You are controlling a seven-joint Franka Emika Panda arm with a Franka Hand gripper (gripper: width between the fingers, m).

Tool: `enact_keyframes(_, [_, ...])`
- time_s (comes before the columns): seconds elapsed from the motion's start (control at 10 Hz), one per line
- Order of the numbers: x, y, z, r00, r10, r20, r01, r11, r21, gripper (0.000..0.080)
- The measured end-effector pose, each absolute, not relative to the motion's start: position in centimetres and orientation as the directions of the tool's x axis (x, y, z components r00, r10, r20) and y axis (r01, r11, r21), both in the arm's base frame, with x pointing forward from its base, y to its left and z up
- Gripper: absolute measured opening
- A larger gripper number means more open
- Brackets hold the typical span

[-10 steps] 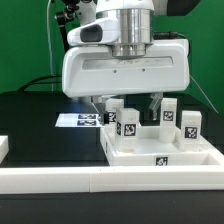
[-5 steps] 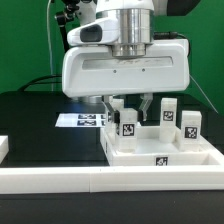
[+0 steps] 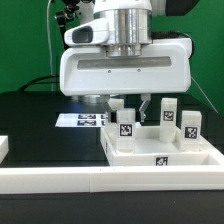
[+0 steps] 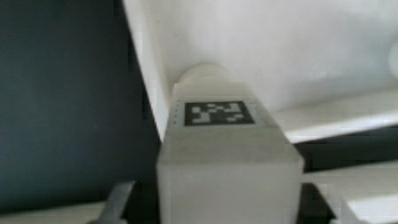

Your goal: Assemble square table

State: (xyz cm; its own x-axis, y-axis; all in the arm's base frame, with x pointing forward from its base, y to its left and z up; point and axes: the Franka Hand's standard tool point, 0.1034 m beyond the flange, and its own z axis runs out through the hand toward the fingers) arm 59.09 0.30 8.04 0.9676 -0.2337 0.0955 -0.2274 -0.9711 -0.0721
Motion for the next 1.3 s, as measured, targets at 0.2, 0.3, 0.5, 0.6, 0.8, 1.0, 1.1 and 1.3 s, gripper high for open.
enact_keyframes(0.2, [59.05, 0.16, 7.99, 0.901, -0.425, 0.088, -0.418, -0.904, -0.093, 0.0290])
enact_keyframes(0.3, [59.03, 0.05, 7.98, 0.852, -0.517, 0.078, -0.509, -0.855, -0.101, 0.0290])
enact_keyframes(0.5, [59.01, -0.06, 7.96, 0.758, -0.650, 0.061, -0.642, -0.759, -0.111, 0.0290])
enact_keyframes(0.6, [58.98, -0.15, 7.94, 0.674, -0.737, 0.047, -0.729, -0.674, -0.116, 0.0290])
enact_keyframes(0.8, [58.95, -0.28, 7.87, 0.550, -0.835, 0.026, -0.827, -0.549, -0.122, 0.0290])
enact_keyframes(1.0, [58.93, -0.40, 7.84, 0.367, -0.930, -0.001, -0.923, -0.364, -0.122, 0.0290])
enact_keyframes(1.1, [58.87, -0.38, 7.85, 0.274, -0.961, -0.019, -0.956, -0.270, -0.116, 0.0290])
enact_keyframes(1.3, [58.79, -0.29, 7.83, 0.132, -0.990, -0.041, -0.986, -0.127, -0.108, 0.0290])
